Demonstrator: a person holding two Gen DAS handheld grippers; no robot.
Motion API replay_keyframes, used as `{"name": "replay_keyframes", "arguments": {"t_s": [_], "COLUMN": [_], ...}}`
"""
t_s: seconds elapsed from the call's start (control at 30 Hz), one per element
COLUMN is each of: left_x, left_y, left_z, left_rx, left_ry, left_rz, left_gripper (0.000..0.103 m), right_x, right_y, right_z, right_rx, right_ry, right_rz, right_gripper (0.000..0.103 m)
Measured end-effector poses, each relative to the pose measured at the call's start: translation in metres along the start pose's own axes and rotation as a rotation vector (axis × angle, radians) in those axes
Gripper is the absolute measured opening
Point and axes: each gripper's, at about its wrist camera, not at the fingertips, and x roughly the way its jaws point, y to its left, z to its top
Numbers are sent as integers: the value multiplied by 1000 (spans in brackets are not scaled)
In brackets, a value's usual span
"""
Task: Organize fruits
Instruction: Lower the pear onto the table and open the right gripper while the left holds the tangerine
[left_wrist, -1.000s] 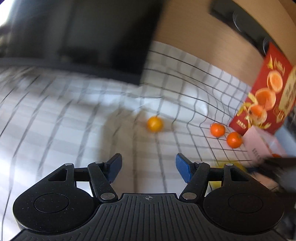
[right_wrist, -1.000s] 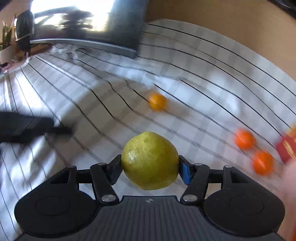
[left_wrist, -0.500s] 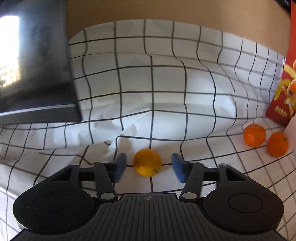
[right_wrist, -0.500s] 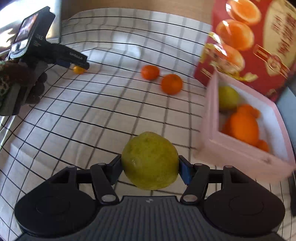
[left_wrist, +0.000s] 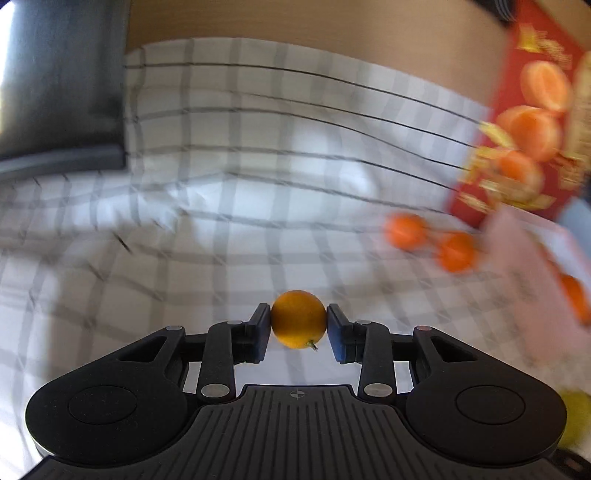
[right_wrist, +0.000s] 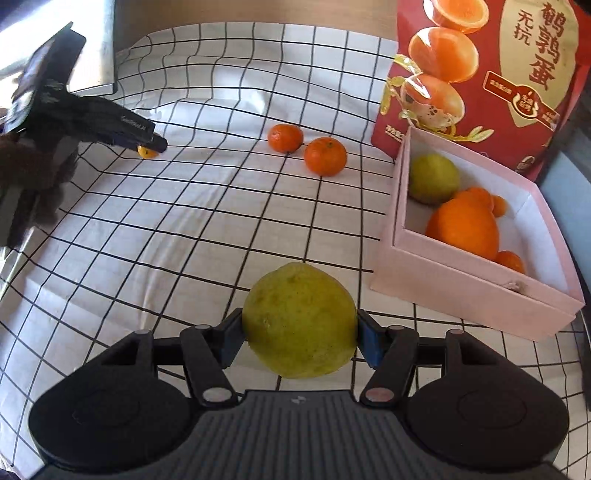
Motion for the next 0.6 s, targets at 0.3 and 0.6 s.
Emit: {"name": "replay_keyframes", "arguments": {"t_s": [0.3,0.6], "left_x": [-49,-55], "left_y": [-56,-74], "left_z": [-66,-82], "left_rx": [15,45], "left_ry": [72,108], "left_rz": [-111,-63], "left_gripper": [38,38], "right_x": [6,6], "right_y": [5,-2], "right_z": [-2,-13], "right_rx": [-62,-65], "right_ry": [-10,-51], "right_rz": [43,86], "right_gripper": [63,63]}}
